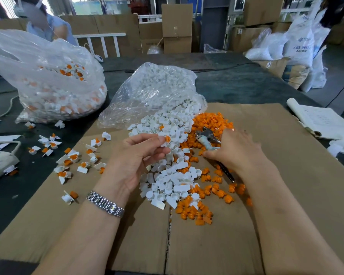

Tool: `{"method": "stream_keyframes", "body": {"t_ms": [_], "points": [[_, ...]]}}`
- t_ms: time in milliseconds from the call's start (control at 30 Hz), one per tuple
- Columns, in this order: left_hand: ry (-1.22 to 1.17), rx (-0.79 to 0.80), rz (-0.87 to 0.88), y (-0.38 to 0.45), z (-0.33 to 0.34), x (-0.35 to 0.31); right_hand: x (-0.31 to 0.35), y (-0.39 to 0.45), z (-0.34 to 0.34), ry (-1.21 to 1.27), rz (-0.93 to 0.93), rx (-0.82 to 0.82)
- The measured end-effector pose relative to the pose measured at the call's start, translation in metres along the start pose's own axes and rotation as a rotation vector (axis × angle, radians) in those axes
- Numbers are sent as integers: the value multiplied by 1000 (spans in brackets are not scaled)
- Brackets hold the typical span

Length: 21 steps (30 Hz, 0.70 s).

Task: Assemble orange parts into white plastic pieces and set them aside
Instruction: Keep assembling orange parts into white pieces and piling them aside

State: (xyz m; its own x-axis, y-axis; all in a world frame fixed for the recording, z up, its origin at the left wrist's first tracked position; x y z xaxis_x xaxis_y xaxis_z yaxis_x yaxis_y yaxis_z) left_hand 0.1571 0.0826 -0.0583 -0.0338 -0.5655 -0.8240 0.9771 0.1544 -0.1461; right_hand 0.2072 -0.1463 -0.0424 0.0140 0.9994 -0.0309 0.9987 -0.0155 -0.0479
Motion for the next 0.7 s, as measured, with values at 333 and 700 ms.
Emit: {"method": "stream_keyframes", "body": {"t_ms": [333,700], "points": [[-15,-26,49,-1,-1,-3,11,-5,-16,305,-97,-42],[-83,-32,168,-8,0,-15,51,-47,-37,653,-419,245]]}}
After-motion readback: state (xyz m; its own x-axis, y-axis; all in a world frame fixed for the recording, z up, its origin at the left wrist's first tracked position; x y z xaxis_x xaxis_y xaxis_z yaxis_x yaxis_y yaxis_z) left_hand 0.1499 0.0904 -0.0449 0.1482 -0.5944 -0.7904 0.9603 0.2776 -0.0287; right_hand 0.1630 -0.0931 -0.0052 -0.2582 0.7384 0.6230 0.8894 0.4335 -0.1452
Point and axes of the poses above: each hand's wrist, its own y-axis towards the middle knuckle, its own z-axis out of the palm, x = y × z, the point moved 7 cm from there along y, towards the middle knuckle, and after that the axes turned 11 degrees about -y, right-handed, at the moved point
